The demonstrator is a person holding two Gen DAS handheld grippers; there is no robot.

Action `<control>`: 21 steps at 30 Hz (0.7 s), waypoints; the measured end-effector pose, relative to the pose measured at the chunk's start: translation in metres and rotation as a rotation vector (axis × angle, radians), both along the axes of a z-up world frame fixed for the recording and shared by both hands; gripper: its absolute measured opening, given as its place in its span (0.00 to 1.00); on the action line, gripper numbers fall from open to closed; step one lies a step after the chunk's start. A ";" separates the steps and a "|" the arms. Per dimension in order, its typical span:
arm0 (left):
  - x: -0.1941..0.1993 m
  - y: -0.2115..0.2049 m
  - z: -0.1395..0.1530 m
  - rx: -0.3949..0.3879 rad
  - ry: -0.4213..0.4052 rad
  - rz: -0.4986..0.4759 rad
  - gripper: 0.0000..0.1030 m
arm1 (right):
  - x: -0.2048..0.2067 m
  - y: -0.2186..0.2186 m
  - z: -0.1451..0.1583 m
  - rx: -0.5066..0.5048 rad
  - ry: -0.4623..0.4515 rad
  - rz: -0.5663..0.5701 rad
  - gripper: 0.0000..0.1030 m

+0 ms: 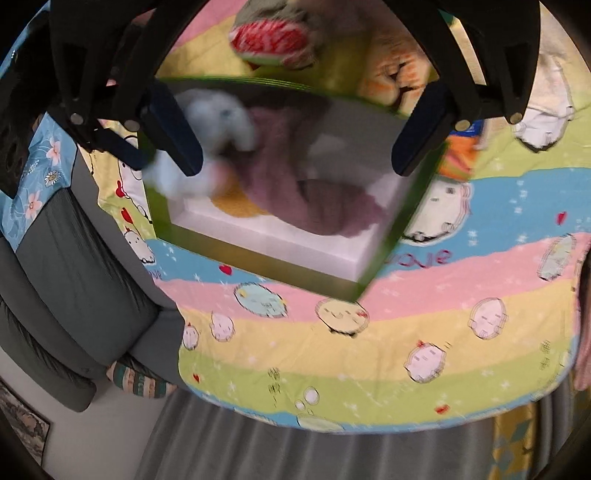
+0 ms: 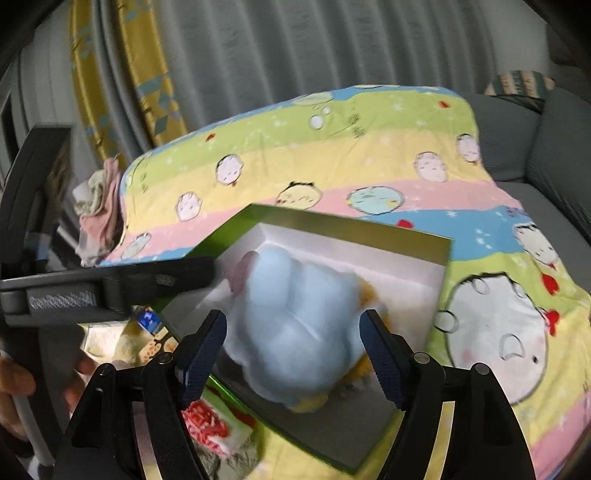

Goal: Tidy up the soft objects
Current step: 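Carry the blue plush into the green box and open the left gripper, then grasp the lilac mesh bath puff with the right gripper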

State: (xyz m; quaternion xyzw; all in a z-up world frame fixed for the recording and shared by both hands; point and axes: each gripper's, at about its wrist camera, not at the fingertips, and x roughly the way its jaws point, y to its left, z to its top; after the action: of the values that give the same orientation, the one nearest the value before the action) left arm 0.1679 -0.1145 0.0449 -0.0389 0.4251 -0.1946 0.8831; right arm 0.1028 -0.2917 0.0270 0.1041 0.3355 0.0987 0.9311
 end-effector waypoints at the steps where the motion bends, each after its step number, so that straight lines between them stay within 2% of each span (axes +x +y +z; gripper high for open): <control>1: -0.007 0.008 0.006 0.009 -0.018 0.007 0.99 | -0.004 -0.002 0.002 0.007 0.001 -0.005 0.75; 5: -0.031 0.033 0.015 0.047 -0.065 0.019 0.99 | -0.028 -0.007 0.010 0.040 -0.028 0.003 0.76; 9: -0.056 0.061 0.014 0.054 -0.074 0.032 0.99 | -0.054 0.001 0.010 0.051 -0.040 0.053 0.76; 16: -0.100 0.113 -0.010 0.021 -0.044 0.090 0.99 | -0.087 0.035 -0.002 0.054 -0.012 0.175 0.76; 21: -0.121 0.127 -0.026 0.015 -0.036 0.108 0.99 | -0.102 0.059 -0.012 0.056 0.005 0.251 0.76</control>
State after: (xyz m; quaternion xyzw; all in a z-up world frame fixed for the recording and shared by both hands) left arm 0.0465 0.0130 0.0185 -0.0518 0.4081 -0.1440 0.9000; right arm 0.0008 -0.2329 0.0149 0.0878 0.3454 0.2233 0.9073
